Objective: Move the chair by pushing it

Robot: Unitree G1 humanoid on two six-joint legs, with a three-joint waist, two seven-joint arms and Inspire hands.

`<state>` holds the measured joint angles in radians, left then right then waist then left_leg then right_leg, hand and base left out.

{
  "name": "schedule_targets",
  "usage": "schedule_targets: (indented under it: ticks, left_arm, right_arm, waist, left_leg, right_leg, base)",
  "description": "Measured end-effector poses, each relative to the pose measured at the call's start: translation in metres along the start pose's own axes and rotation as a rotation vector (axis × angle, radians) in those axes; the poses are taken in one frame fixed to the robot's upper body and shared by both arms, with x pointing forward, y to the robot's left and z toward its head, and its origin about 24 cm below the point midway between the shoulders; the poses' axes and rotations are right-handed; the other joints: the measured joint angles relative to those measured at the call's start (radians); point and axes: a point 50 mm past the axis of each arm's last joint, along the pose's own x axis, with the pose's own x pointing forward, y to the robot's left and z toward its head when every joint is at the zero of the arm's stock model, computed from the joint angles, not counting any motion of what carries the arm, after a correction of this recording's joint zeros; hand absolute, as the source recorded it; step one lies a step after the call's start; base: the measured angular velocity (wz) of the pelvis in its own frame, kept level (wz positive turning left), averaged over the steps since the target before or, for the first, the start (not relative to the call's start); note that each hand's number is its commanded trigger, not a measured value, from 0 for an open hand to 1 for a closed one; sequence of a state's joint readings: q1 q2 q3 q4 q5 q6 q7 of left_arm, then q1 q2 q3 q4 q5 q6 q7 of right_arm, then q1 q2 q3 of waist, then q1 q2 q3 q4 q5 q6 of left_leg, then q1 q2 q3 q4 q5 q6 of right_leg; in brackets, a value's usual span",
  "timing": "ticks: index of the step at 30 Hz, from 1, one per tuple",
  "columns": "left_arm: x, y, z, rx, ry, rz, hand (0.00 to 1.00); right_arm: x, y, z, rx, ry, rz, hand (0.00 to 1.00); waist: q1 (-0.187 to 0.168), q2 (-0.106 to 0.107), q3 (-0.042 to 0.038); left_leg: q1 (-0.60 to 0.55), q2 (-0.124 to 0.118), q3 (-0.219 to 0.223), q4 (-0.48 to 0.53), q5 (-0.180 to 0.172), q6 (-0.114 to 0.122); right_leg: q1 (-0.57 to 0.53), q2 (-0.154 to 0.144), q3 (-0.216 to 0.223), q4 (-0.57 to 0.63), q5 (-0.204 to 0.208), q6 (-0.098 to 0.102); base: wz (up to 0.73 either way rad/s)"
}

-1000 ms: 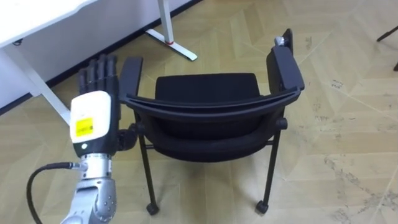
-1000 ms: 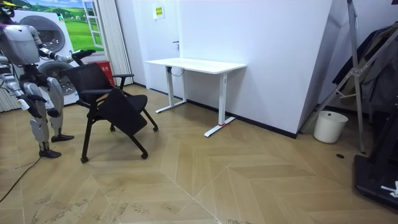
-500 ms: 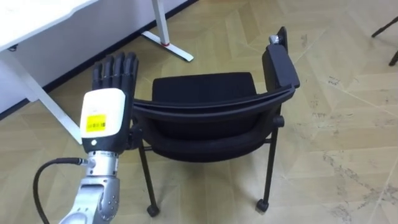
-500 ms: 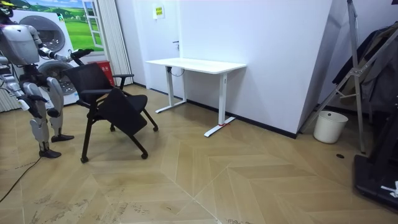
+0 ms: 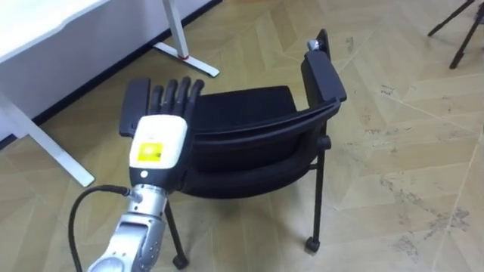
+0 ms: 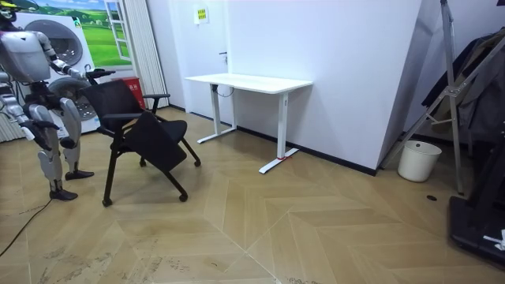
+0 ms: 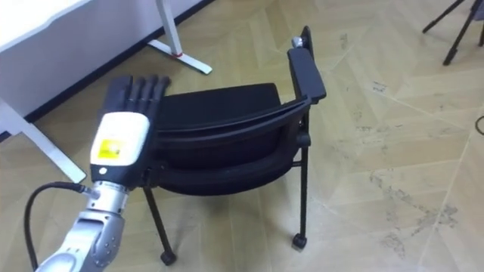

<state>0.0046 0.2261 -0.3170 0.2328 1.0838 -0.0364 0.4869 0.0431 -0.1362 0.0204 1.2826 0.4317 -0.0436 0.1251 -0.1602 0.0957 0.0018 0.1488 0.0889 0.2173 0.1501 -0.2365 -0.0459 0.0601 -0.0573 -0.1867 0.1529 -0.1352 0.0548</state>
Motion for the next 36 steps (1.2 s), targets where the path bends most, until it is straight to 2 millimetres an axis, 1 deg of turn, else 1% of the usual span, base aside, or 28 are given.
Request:
schedule_targets:
  ticks: [5,9,11,12,13,19,21,23,31,34,36]
  left_arm:
    - [-0.003,-0.005,0.002,0.022,-0.04,-0.065,0.0]
    - [-0.004,-0.008,0.002,0.024,-0.04,-0.113,0.0]
    - [-0.005,-0.01,0.002,0.024,-0.038,-0.145,0.0]
    - [-0.005,-0.01,0.002,0.024,-0.038,-0.151,0.59]
    - [-0.005,-0.011,0.002,0.025,-0.038,-0.164,1.0]
    - [-0.005,-0.012,0.0,0.026,-0.033,-0.162,1.0]
    - [-0.006,-0.013,-0.002,0.029,-0.026,-0.155,1.0]
    - [-0.005,-0.015,-0.005,0.032,-0.015,-0.15,1.0]
    - [0.012,-0.012,-0.012,0.02,0.034,-0.114,1.0]
    - [0.01,-0.012,-0.016,0.023,0.042,-0.115,1.0]
    - [0.008,-0.013,-0.016,0.021,0.035,-0.112,1.0]
  right_arm:
    - [0.0,-0.002,0.004,-0.035,-0.005,0.0,0.0]
    - [0.0,-0.001,0.005,-0.045,-0.008,0.005,0.0]
    - [0.0,-0.001,0.006,-0.045,-0.009,0.013,0.0]
    - [0.0,0.0,0.006,-0.045,-0.009,0.014,0.0]
    - [0.0,0.0,0.006,-0.045,-0.01,0.015,0.0]
    - [0.0,0.0,0.007,-0.059,-0.01,0.021,0.0]
    - [0.0,-0.001,0.006,-0.063,-0.009,0.02,0.0]
    - [0.0,-0.002,0.006,-0.068,-0.008,0.017,0.0]
    - [-0.001,-0.006,0.004,-0.051,-0.003,0.016,0.0]
    - [-0.001,-0.007,0.005,-0.04,-0.007,0.01,0.0]
    - [-0.001,-0.008,0.005,-0.041,-0.007,0.006,0.0]
  waist:
    - [-0.001,0.01,0.0057]
    - [0.001,0.009,0.0069]
    - [0.001,0.005,0.0091]
    - [0.001,0.005,0.0096]
    - [0.001,0.004,0.01]
    - [0.001,-0.002,0.0091]
    - [0.001,-0.005,0.0059]
    - [-0.001,-0.004,-0.0004]
    - [-0.011,-0.009,0.0018]
    - [-0.024,-0.008,0.002]
    - [-0.025,-0.009,0.002]
  left_leg:
    - [0.0,0.0,0.001,-0.002,0.0,0.0]
    - [-0.002,0.0,0.004,-0.006,0.0,0.0]
    - [-0.002,0.0,0.009,-0.006,0.0,0.0]
    - [-0.002,0.0,0.009,-0.006,0.0,0.0]
    - [-0.003,0.0,0.009,-0.006,0.0,0.0]
    - [-0.001,0.0,0.015,-0.006,0.0,0.0]
    - [0.001,0.0,0.017,-0.006,0.0,0.0]
    - [0.008,0.0,0.021,-0.007,0.0,0.0]
    - [0.036,0.001,0.04,-0.02,0.0,0.0]
    - [0.036,0.002,0.04,-0.021,0.0,0.0]
    - [0.036,0.002,0.04,-0.021,0.0,0.0]
  right_leg:
    - [-0.001,0.001,0.001,0.0,0.0,0.0]
    - [-0.008,0.002,0.006,0.001,0.0,0.0]
    - [-0.009,0.002,0.007,0.001,0.0,0.0]
    - [-0.009,0.002,0.007,0.001,0.0,0.0]
    - [-0.01,0.002,0.007,0.001,0.0,0.0]
    - [-0.01,0.003,0.012,0.0,0.0,0.0]
    - [-0.01,0.004,0.016,0.0,0.0,0.0]
    - [-0.007,0.005,0.02,0.001,0.0,0.0]
    - [0.005,0.012,0.043,0.0,0.0,0.0]
    - [0.005,0.013,0.046,-0.001,0.0,0.0]
    - [0.005,0.013,0.047,-0.001,0.0,0.0]
  base:
    - [0.0]
    - [-0.02]
    - [-0.02]
    - [0.0]
    - [0.0]
    - [-0.02]
    - [-0.06]
    - [-0.08]
    - [-0.09]
    - [-0.02]
    - [0.0]
